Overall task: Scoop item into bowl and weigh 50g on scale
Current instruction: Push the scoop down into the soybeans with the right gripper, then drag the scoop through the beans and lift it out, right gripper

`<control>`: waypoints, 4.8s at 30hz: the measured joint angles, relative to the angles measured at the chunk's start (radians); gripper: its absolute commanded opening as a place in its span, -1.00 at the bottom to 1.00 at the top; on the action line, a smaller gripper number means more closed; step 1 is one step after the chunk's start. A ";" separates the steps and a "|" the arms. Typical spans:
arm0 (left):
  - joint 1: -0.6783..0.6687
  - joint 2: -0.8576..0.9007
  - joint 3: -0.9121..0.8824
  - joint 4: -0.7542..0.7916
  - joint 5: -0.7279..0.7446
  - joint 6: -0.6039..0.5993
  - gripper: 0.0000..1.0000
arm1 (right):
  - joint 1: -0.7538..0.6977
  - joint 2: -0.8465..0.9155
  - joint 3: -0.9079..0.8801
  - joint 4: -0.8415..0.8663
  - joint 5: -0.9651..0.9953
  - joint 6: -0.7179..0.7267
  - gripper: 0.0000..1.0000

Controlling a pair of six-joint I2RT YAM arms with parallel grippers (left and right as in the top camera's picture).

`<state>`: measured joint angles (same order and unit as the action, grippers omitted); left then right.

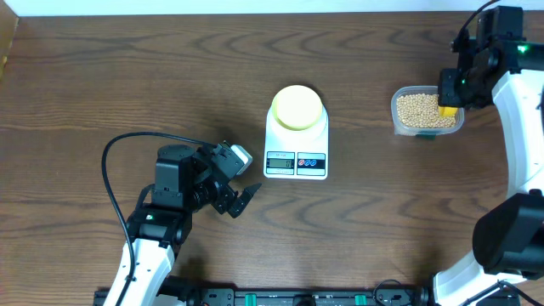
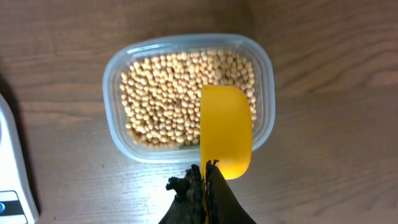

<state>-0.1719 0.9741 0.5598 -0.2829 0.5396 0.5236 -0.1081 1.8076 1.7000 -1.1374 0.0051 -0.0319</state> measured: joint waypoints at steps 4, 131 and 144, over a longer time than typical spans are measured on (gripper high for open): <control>0.000 0.000 0.000 0.000 0.000 0.000 0.99 | 0.000 0.026 0.000 -0.003 0.009 0.017 -0.98; 0.000 0.000 0.000 0.000 0.000 0.000 0.99 | -0.425 0.259 0.000 0.000 -0.857 -0.057 -0.98; 0.000 0.000 0.000 0.000 0.000 0.000 0.98 | -0.411 0.259 0.000 -0.059 -0.952 -0.101 -0.98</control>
<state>-0.1719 0.9741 0.5598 -0.2829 0.5396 0.5236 -0.5190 2.0663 1.7000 -1.1965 -0.9470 -0.1333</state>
